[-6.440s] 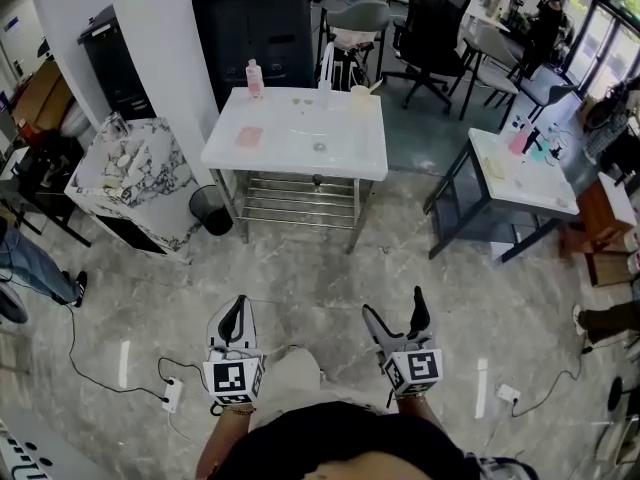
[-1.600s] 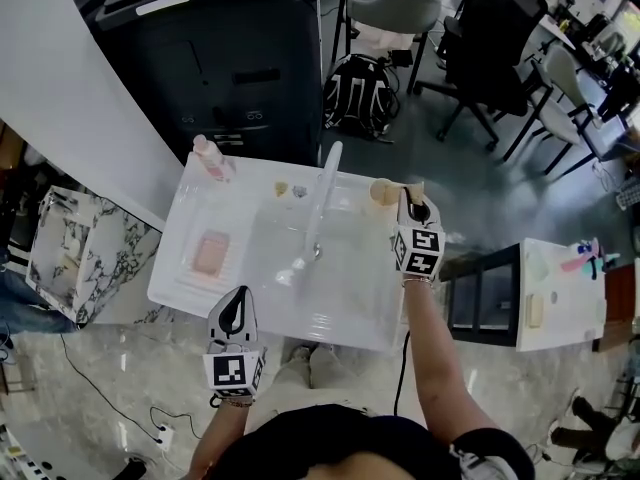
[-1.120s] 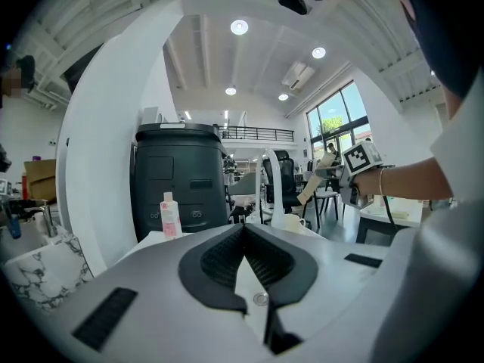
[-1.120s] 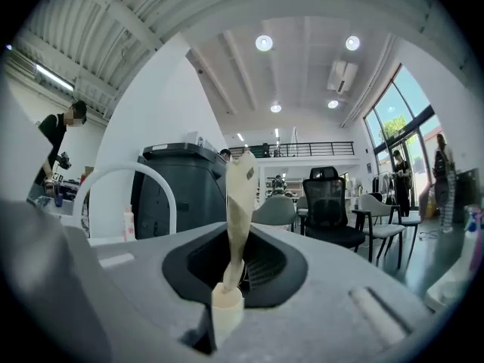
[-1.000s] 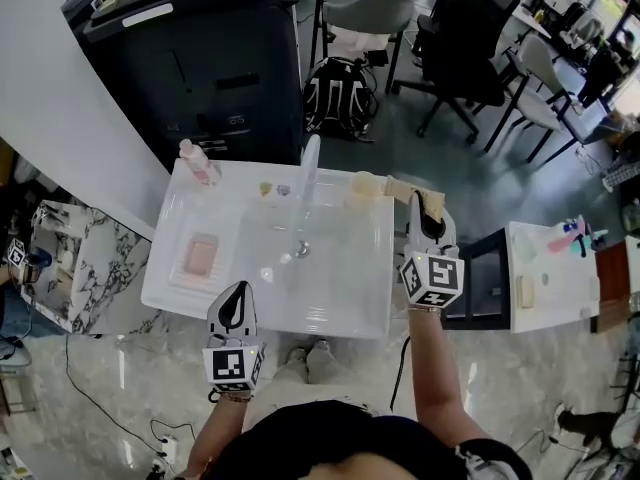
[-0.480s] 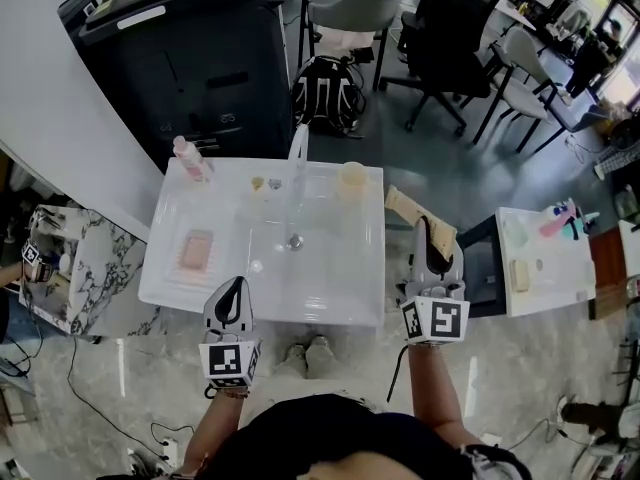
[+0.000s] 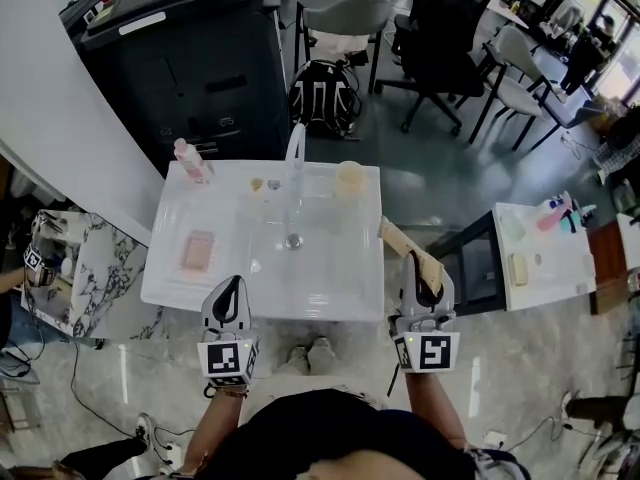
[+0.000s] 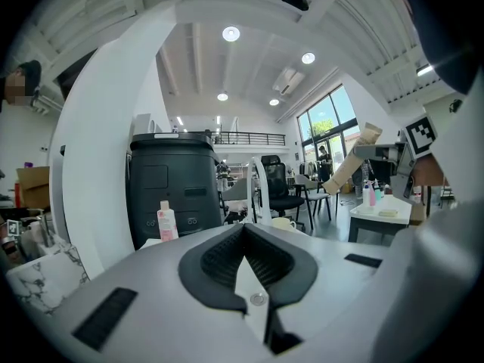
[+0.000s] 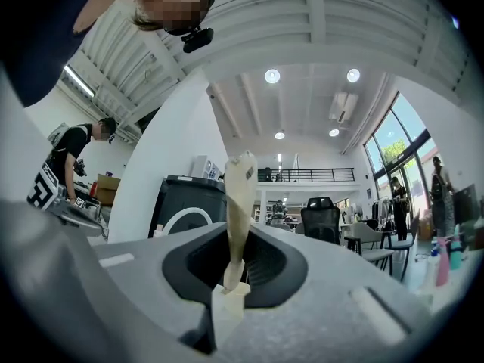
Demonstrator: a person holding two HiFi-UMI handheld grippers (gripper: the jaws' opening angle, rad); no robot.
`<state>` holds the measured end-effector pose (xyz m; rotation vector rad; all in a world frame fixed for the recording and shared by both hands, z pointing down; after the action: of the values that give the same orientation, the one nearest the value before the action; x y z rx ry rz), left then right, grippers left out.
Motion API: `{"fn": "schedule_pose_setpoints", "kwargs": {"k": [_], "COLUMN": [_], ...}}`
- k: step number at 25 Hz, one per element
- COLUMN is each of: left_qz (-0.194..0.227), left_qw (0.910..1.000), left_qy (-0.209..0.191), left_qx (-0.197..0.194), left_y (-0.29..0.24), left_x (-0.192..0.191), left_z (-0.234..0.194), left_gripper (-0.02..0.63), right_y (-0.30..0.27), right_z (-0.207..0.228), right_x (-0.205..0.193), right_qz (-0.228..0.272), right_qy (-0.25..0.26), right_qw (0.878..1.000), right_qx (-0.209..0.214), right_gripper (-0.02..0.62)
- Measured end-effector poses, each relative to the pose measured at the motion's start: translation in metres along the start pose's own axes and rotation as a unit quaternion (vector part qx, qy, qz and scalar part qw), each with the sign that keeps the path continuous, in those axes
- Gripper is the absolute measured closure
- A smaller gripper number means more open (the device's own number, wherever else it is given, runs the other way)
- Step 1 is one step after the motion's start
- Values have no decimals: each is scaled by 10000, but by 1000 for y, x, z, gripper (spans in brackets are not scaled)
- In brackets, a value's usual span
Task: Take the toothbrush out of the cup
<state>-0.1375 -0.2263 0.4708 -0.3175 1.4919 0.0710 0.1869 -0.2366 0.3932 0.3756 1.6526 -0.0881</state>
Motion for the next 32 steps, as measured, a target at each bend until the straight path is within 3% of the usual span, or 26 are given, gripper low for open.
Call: {"fn": "schedule_pose_setpoints", "kwargs": {"k": [11,32], "left_qz": [42,52], "left_qw": [10000,9999], "left_qy": [-50,-28], "left_qx": [20,82], "left_y": [5,-1], "left_x": [0,-2], "left_z": [-1,0], "left_gripper": [603,603], "right_y": [31,44], "right_z": [-19,-20], "right_x": [-36,-66], "right_qz": [-535,-1176], "right_qy": [-511,-824], "right_qw": [9972,9894], "right_qx": [-141,-197], "right_gripper": [560,560]}}
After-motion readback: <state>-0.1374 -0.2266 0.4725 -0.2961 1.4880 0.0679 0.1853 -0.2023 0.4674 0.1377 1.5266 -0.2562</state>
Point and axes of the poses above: the fingertips, and each gripper's own axes: y backward along the fingers, z to its right, x out of its top, the point moved 5 cm from there along y, backward along the fingers
